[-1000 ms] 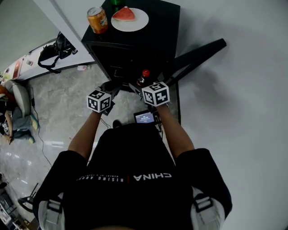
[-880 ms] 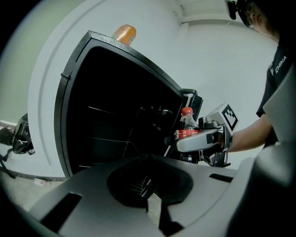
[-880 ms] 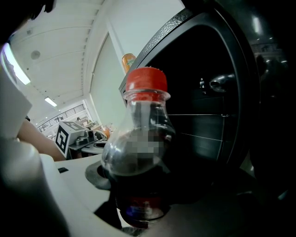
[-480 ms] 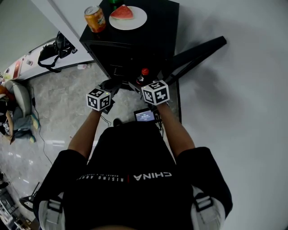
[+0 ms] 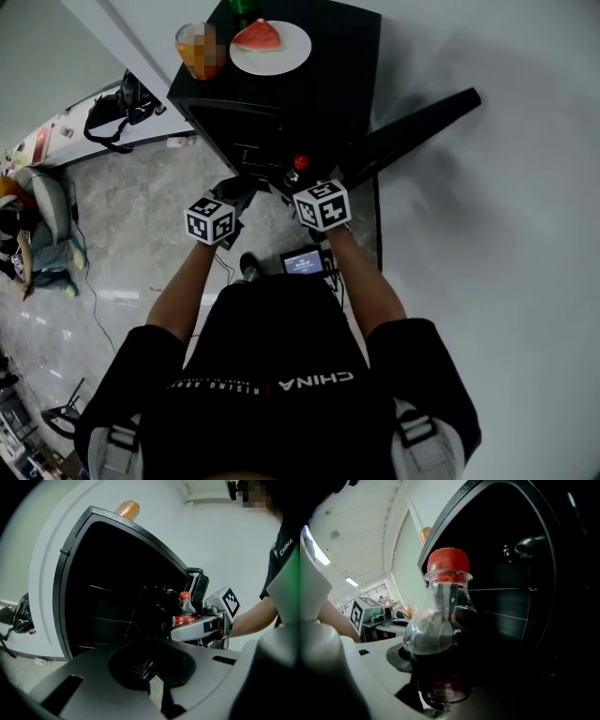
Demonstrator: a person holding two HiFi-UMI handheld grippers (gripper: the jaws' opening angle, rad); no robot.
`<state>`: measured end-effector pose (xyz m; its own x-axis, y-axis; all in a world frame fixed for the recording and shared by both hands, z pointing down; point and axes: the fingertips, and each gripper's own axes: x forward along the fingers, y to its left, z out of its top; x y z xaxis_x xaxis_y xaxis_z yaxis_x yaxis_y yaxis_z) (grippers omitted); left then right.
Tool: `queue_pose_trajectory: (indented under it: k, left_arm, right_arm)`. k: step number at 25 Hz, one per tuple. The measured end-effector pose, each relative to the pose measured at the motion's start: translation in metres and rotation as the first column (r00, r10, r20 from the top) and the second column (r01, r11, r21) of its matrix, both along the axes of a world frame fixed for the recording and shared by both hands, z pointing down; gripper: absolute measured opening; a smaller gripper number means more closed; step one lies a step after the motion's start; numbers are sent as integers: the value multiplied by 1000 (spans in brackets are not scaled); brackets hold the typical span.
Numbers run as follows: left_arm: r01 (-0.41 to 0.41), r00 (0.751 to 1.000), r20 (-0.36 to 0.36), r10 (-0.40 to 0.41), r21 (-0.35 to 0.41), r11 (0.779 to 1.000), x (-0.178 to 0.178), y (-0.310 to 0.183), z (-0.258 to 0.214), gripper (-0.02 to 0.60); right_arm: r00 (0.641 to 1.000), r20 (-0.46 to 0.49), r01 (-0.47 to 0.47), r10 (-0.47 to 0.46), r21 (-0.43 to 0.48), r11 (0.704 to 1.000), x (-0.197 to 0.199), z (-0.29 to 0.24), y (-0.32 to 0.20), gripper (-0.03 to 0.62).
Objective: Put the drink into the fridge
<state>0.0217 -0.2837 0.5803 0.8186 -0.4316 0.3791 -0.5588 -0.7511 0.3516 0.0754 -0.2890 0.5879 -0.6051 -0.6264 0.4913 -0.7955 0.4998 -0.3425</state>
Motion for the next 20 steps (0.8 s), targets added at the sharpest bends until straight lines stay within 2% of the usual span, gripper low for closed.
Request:
queue_pose_trajectory:
  k: [6,14,20]
  left_arm:
    - [34,999,-9,-34,-18,999,0,-21,6,11]
    - [115,993,1,-115,43,992,6,-73,20,11]
    - [179,982,-71,-178,10,984,6,-111,40,11]
  right_arm:
    - [1000,-27,-7,8,2,1000,-4,23,-38,316]
    - [996,-42,-81,83,46,996,-3,45,-102,316]
    - [984,-60,-163,167,70,984,5,73,-146,316]
